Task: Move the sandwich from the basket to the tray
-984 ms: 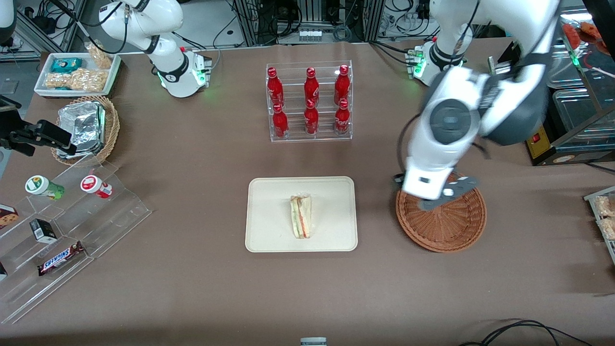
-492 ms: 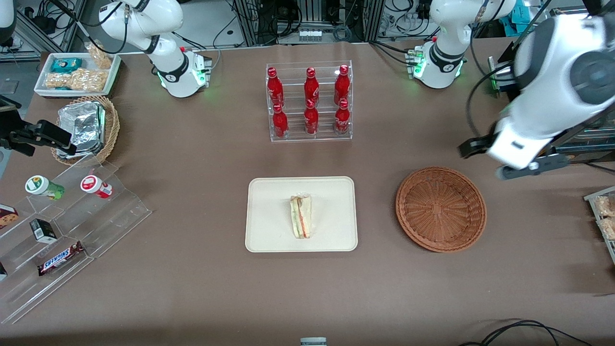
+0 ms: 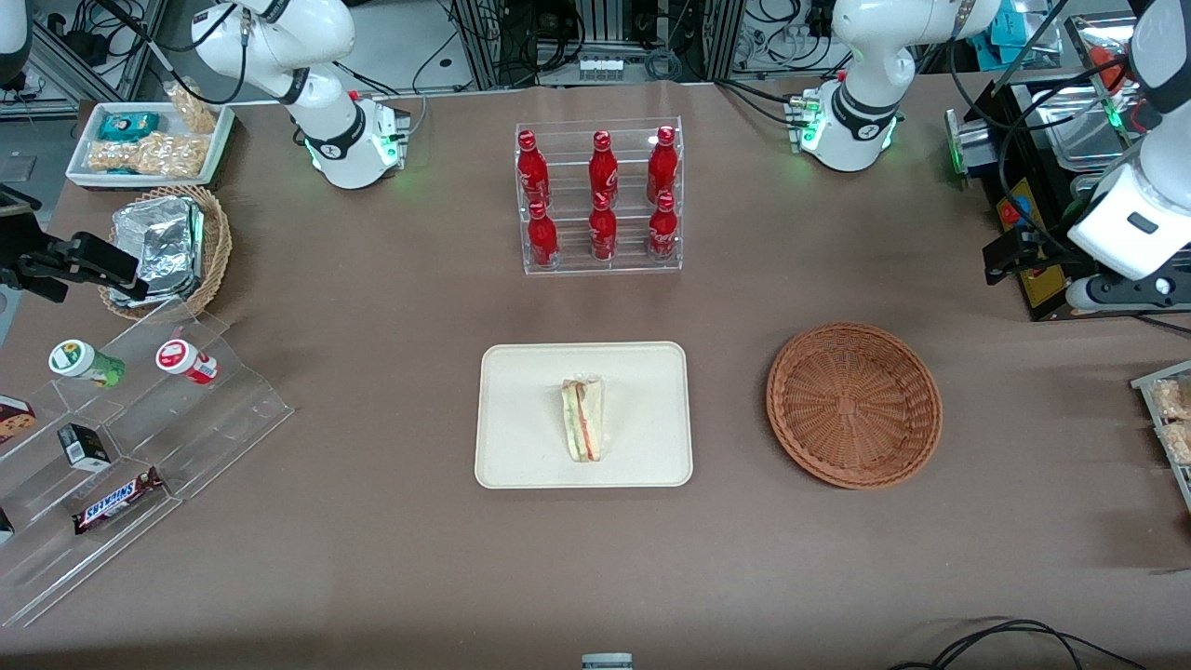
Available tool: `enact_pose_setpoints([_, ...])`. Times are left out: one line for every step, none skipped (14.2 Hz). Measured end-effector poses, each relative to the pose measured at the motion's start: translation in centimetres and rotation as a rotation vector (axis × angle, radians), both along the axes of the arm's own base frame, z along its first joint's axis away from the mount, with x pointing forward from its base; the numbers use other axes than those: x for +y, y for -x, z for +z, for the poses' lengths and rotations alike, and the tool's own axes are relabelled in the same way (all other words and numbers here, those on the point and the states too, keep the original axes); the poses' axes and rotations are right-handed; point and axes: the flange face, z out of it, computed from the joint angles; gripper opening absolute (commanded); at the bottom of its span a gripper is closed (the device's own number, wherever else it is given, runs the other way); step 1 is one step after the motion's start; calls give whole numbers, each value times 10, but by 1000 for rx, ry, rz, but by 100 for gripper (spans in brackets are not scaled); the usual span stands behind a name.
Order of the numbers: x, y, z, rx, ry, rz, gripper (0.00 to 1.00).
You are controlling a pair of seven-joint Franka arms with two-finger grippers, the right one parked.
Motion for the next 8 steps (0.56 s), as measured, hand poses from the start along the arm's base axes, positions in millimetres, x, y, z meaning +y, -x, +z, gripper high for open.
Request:
enact_pose_setpoints([-6, 0, 3, -7, 1, -10, 100])
enact_pose_setpoints([-10, 0, 5, -12, 1, -18, 100])
enact_pose_setpoints([-11, 0, 7, -16, 2, -20, 100])
enact_pose_setpoints([-10, 0, 10, -22, 2, -18, 100])
enact_pose_setpoints([-6, -1, 11, -24, 4, -11, 100])
enact_pose_setpoints([-1, -1, 11, -24, 15, 1, 100])
enact_pose_setpoints([4, -2, 12, -24, 42, 17, 100])
enact_pose_setpoints([11, -2, 13, -26, 66, 33, 100])
